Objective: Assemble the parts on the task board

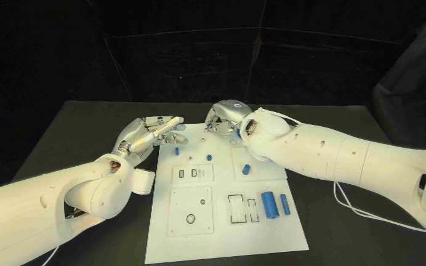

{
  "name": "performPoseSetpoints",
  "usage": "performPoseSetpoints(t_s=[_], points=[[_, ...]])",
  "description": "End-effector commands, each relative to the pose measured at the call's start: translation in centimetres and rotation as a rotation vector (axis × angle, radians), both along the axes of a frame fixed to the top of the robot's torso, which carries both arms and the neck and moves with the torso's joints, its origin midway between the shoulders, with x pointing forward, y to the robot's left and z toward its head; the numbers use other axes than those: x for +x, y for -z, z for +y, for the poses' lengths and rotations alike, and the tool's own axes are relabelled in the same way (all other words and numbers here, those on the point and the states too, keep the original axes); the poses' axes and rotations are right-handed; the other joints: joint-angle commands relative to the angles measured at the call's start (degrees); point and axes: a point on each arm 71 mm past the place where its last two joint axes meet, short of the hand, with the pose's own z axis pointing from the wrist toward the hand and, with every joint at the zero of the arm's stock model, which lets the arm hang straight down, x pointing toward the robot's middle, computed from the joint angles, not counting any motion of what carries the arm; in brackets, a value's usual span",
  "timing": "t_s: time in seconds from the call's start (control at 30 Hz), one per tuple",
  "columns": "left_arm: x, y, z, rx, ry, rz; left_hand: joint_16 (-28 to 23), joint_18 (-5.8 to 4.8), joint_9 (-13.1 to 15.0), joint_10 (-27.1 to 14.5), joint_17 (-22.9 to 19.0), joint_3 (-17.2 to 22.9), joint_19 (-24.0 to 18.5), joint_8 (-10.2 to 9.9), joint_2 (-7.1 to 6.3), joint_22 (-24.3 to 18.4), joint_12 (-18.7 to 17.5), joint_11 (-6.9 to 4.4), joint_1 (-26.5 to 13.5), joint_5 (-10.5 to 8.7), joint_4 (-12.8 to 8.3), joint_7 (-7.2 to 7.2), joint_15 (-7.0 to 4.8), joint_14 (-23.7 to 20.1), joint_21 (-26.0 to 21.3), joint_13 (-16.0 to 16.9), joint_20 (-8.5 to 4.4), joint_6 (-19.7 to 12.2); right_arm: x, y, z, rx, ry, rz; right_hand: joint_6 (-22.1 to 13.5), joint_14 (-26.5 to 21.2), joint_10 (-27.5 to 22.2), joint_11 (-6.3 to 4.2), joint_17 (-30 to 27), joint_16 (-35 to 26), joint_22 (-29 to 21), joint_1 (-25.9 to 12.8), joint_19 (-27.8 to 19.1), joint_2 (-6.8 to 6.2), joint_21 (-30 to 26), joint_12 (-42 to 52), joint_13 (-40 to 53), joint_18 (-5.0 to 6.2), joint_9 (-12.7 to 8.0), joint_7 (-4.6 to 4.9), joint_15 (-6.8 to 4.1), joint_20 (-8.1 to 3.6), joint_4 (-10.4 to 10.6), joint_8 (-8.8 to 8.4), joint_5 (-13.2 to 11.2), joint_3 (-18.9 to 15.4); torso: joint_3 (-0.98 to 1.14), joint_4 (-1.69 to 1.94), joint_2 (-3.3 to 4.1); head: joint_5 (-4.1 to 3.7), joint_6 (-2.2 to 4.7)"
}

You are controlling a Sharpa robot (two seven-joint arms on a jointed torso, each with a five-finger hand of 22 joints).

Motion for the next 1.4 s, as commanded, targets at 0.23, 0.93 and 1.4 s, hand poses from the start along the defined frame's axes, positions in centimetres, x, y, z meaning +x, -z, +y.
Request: performPoseSetpoints(t_s=[0.23,0.93,1.4], points=[[0.0,-0.1,-0.1,-0.003,0.014,-0.003,-0.4,0.72,-0.1,0.4,0.1,0.0,0.4,-0.2,0.33,-0.1,-0.4,-0.09,0.3,-0.06,-0.3,0.06,0.14,0.2,-0.3,-0.1,0.11,0.3,-0.1,-0.4,-0.1,0.018,-0.008,-0.036,0.6,-0.1,0.5,0.06,-0.2,0.3,0.1,-0.4,-0.2,-1.15,0.2,0.2,0.0,-0.5,0.0,0.06,0.06,0.23,0.1,0.35,0.4,1.6,-0.08,0.06,0.09,0.04,-0.13],[0.1,-0.1,0.1,-0.001,0.012,-0.001,-0.5,0.72,-0.1,0.5,0.1,0.1,0.4,-0.3,0.37,-0.1,-0.5,-0.11,0.4,-0.06,-0.5,0.02,0.12,0.2,-0.3,-0.1,0.11,0.4,-0.1,-0.3,-0.7,-0.004,0.016,-0.027,-1.8,-0.6,-2.4,1.05,-2.0,-0.5,-1.0,-3.9,-1.1,-5.36,-0.3,-0.1,-0.1,-0.34,-0.2,1.03,0.85,0.84,1.6,0.07,0.8,2.9,-0.1,0.1,0.2,-0.05,-0.09],[0.2,0.0,0.2,0.001,0.011,0.001,-0.6,0.73,-0.1,0.5,0.2,0.1,0.4,-0.3,0.38,-0.1,-0.6,-0.11,0.5,-0.07,-0.5,0.02,0.12,0.3,-0.3,-0.1,0.11,0.4,-0.7,-0.2,-1.3,-0.017,0.009,0.016,-4.1,-0.9,-4.2,1.52,-2.9,-0.6,-2.4,-8.9,-1.9,-10.38,-1.0,0.3,0.3,-0.07,-0.2,1.41,1.3,1.38,8.0,0.02,6.7,-3.2,-0.11,0.03,0.24,0.01,0.06]])
